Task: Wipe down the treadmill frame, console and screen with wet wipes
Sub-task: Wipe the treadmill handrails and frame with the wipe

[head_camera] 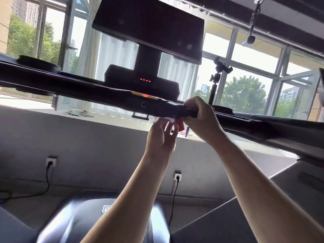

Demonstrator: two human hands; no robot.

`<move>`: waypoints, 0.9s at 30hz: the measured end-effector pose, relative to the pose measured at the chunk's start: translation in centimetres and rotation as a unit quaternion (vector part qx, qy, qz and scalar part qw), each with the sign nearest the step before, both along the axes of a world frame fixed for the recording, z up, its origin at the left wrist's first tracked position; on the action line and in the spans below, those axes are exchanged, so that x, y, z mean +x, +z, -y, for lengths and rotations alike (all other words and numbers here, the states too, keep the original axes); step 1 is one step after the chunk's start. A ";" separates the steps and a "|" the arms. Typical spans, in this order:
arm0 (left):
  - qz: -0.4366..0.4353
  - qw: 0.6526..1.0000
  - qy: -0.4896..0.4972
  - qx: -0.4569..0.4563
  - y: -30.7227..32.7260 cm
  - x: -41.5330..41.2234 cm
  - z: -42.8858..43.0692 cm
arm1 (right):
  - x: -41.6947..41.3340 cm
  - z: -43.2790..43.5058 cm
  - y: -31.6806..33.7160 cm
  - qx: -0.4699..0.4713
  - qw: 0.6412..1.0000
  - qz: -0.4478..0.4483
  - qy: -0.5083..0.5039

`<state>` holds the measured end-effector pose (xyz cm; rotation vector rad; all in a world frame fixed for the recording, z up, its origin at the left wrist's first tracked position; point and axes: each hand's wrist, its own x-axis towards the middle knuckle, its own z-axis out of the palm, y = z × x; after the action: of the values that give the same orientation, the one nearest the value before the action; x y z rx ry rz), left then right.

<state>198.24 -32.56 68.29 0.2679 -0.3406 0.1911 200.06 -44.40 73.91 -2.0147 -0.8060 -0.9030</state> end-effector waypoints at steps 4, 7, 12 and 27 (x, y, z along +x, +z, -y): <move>-0.028 0.999 0.008 0.023 0.2 0.0 -0.5 | 0.0 0.0 0.0 0.004 1.000 0.004 -0.001; -0.017 1.000 0.008 -0.001 -0.2 -1.1 -1.4 | 0.3 -0.2 -0.1 0.012 1.000 0.010 -0.011; -0.007 0.998 0.009 -0.055 -0.3 -2.6 -1.8 | 0.6 -0.2 -0.1 0.002 1.000 0.013 -0.014; 0.002 0.996 0.012 -0.087 -0.6 0.0 -1.4 | 0.9 0.3 -0.2 0.010 1.000 0.006 -0.004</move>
<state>198.22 -31.17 67.70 0.1001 -0.3235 0.2435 200.91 -44.68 73.69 -1.9983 -0.7943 -0.9257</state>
